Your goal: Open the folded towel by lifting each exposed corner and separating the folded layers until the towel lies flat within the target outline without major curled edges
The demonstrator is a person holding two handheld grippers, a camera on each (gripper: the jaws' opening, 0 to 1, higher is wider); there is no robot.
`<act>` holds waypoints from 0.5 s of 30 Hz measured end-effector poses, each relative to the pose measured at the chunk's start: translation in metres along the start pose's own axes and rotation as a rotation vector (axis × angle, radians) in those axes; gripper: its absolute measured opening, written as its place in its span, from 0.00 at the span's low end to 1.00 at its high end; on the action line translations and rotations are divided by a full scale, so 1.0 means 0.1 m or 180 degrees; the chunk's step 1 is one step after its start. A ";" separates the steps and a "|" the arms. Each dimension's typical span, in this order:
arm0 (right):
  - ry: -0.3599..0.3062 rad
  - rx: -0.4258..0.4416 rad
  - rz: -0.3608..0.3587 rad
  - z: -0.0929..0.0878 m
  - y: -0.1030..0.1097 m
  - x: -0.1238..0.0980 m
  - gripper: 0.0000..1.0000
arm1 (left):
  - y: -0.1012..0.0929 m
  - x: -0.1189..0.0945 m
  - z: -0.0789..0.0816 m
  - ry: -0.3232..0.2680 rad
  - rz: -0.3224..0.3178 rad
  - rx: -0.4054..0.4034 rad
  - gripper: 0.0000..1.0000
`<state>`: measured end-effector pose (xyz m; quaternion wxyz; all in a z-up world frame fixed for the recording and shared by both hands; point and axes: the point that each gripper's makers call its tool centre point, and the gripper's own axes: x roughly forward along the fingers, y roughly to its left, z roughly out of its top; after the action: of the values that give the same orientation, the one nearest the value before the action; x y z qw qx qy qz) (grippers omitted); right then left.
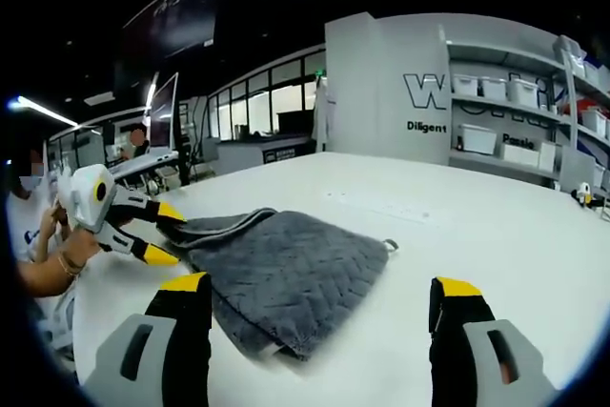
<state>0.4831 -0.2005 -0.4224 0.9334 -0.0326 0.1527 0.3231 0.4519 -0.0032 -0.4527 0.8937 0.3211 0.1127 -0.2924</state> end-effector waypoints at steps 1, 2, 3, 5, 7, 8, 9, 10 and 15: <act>0.0000 0.0000 0.0000 0.00 0.00 0.00 0.96 | 0.00 0.00 0.00 0.0003 -0.0002 0.0003 0.31; 0.0001 0.0000 0.0001 0.00 0.00 0.00 0.96 | 0.00 0.01 0.00 0.0007 -0.0003 0.0006 0.29; 0.0001 -0.0001 0.0001 0.00 0.00 0.00 0.96 | -0.01 0.01 -0.01 0.0010 -0.0005 0.0009 0.27; 0.0006 0.0018 0.0056 0.01 0.00 0.02 0.96 | -0.02 0.13 -0.04 0.0082 0.0043 0.0068 0.22; 0.0010 0.0017 0.0050 0.01 -0.01 0.02 0.96 | 0.00 0.14 -0.05 0.0103 0.0078 0.0093 0.16; 0.0012 0.0009 0.0039 0.00 0.01 0.01 0.96 | 0.02 0.14 -0.06 0.0130 0.0100 0.0109 0.14; 0.0004 0.0009 0.0035 0.00 0.01 0.00 0.96 | 0.02 0.14 -0.06 0.0133 0.0100 0.0107 0.11; -0.0005 0.0010 0.0038 0.01 0.02 0.00 0.96 | 0.03 0.14 -0.06 0.0131 0.0098 0.0090 0.09; -0.0011 0.0009 0.0041 0.01 0.03 -0.01 0.96 | 0.07 0.12 -0.03 0.0078 0.0117 0.0033 0.05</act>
<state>0.4809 -0.1988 -0.4212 0.9316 -0.0298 0.1518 0.3290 0.4657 -0.0019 -0.4560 0.8958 0.3313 0.1162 -0.2726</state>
